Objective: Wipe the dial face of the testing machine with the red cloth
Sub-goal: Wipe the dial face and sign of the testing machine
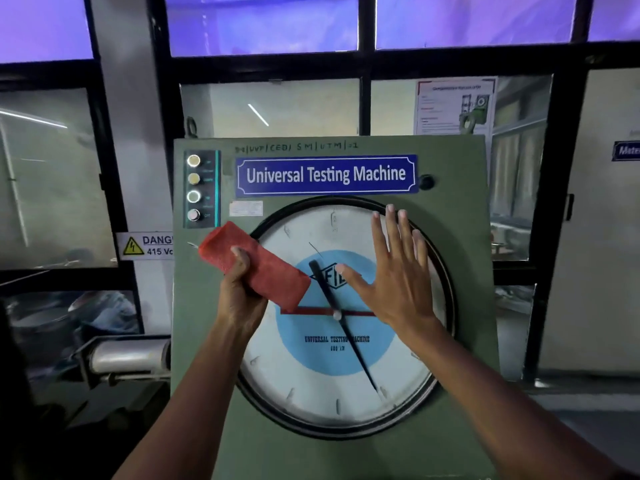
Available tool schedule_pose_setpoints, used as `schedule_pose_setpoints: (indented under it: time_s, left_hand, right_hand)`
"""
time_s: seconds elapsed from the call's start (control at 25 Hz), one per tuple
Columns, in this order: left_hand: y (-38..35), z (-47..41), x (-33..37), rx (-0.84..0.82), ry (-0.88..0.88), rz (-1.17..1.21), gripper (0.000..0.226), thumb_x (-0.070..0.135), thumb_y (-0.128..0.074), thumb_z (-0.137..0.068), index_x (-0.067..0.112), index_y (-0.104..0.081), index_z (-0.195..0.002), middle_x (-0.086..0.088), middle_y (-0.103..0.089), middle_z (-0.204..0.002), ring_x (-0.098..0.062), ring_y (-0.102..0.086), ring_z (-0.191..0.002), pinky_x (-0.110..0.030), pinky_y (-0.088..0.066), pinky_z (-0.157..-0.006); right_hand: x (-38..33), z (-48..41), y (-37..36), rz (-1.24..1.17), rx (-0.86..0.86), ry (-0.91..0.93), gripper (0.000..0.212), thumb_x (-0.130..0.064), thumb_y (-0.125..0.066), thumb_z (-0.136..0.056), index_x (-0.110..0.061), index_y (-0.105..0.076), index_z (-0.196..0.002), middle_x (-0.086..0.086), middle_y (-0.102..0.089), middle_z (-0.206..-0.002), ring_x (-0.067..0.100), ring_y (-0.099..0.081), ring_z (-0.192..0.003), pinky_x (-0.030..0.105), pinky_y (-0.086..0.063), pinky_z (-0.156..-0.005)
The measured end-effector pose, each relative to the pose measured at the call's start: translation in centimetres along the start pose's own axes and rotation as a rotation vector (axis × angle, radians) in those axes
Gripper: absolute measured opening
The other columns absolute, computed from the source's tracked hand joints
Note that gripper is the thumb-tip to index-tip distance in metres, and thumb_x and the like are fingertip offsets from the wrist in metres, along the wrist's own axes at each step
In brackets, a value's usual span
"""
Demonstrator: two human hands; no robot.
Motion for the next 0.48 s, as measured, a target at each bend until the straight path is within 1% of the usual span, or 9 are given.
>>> schedule_pose_setpoints:
  time_s: [0.08, 0.12, 0.2, 0.28, 0.32, 0.36, 0.4, 0.44, 0.48]
  left_hand:
    - [0.5, -2.2, 0.3, 0.069, -0.032, -0.11, 0.027, 0.04, -0.062, -0.1, 0.019, -0.078, -0.092, 0.004, -0.073, -0.088, -0.012, -0.072, -0.086, -0.034, -0.062, -0.083]
    - [0.7, -3.1, 0.4, 0.119, -0.062, -0.162, 0.025, 0.041, -0.067, -0.096, 0.018, -0.075, -0.096, 0.003, -0.073, -0.088, -0.013, -0.072, -0.085, -0.034, -0.062, -0.082]
    - [1.1, -4.2, 0.9, 0.23, -0.167, -0.318, 0.03, 0.039, -0.075, -0.089, 0.014, -0.067, -0.105, 0.002, -0.07, -0.088, -0.016, -0.068, -0.086, -0.039, -0.059, -0.086]
    - [0.9, -4.8, 1.3, 0.311, -0.287, -0.494, 0.013, 0.027, -0.077, -0.092, 0.018, -0.067, -0.093, 0.005, -0.066, -0.076, -0.015, -0.064, -0.072, -0.04, -0.055, -0.076]
    - [0.4, -5.1, 1.4, 0.322, -0.351, -0.577, 0.008, 0.021, -0.073, -0.09, 0.019, -0.066, -0.087, 0.003, -0.064, -0.071, -0.017, -0.061, -0.067, -0.04, -0.051, -0.07]
    - [-0.3, -5.3, 1.6, 0.31, -0.421, -0.657, 0.002, 0.016, -0.068, -0.087, 0.017, -0.066, -0.087, -0.001, -0.064, -0.074, -0.021, -0.061, -0.07, -0.042, -0.049, -0.068]
    - [-1.2, -5.4, 1.7, 0.302, -0.498, -0.774, 0.014, 0.01, -0.063, -0.085, 0.014, -0.068, -0.097, -0.005, -0.069, -0.086, -0.026, -0.066, -0.081, -0.045, -0.051, -0.073]
    - [-1.9, -5.8, 1.9, 0.304, -0.575, -0.941, 0.036, 0.003, -0.058, -0.084, 0.014, -0.068, -0.118, -0.01, -0.073, -0.11, -0.03, -0.069, -0.105, -0.048, -0.053, -0.088]
    - [-2.6, -6.4, 1.9, 0.31, -0.661, -1.124, 0.059, -0.003, -0.055, -0.083, 0.013, -0.059, -0.14, -0.014, -0.064, -0.14, -0.031, -0.058, -0.133, -0.047, -0.046, -0.11]
  right_hand:
    - [0.4, -1.1, -1.3, -0.007, 0.017, -0.026, 0.102, -0.082, -0.028, -0.097, -0.013, -0.008, -0.169, 0.01, 0.0, -0.177, 0.028, 0.002, -0.164, 0.049, -0.006, -0.132]
    - [1.0, -1.8, -2.2, -0.007, 0.011, -0.041, 0.102, -0.082, -0.029, -0.097, -0.013, -0.007, -0.169, 0.01, 0.001, -0.177, 0.027, 0.003, -0.164, 0.048, -0.004, -0.132]
    - [2.2, -2.8, -3.6, -0.009, -0.019, -0.072, 0.103, -0.081, -0.03, -0.099, -0.011, -0.004, -0.169, 0.01, 0.003, -0.177, 0.026, 0.005, -0.164, 0.047, -0.002, -0.132]
    - [3.6, -3.9, -4.9, -0.038, -0.043, -0.101, 0.103, -0.079, -0.032, -0.1, -0.008, -0.002, -0.168, 0.011, 0.004, -0.177, 0.026, 0.005, -0.164, 0.046, -0.003, -0.132]
    - [4.1, -4.6, -5.4, -0.059, -0.052, -0.101, 0.102, -0.077, -0.033, -0.1, -0.007, -0.003, -0.168, 0.011, 0.003, -0.177, 0.025, 0.005, -0.164, 0.046, -0.004, -0.132]
    - [4.6, -5.3, -5.9, -0.08, -0.061, -0.091, 0.101, -0.076, -0.032, -0.101, -0.006, -0.003, -0.168, 0.011, 0.002, -0.177, 0.025, 0.004, -0.164, 0.046, -0.005, -0.132]
    - [5.0, -6.1, -6.3, -0.095, -0.068, -0.079, 0.099, -0.075, -0.03, -0.102, -0.007, -0.003, -0.168, 0.011, 0.002, -0.177, 0.024, 0.004, -0.164, 0.046, -0.005, -0.132]
    - [5.4, -7.0, -6.8, -0.103, -0.074, -0.072, 0.097, -0.074, -0.027, -0.102, -0.007, -0.003, -0.168, 0.011, 0.002, -0.177, 0.024, 0.004, -0.164, 0.045, -0.005, -0.132]
    - [5.9, -7.9, -7.2, -0.108, -0.077, -0.072, 0.097, -0.075, -0.023, -0.101, -0.008, -0.003, -0.168, 0.01, 0.002, -0.177, 0.023, 0.004, -0.164, 0.044, -0.005, -0.132]
Point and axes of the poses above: each hand's wrist, its own z-axis away from the middle knuckle, its own y-axis out of the back of the hand, x = y × z, the point moved 8 cm from there along -z, towards the middle knuckle
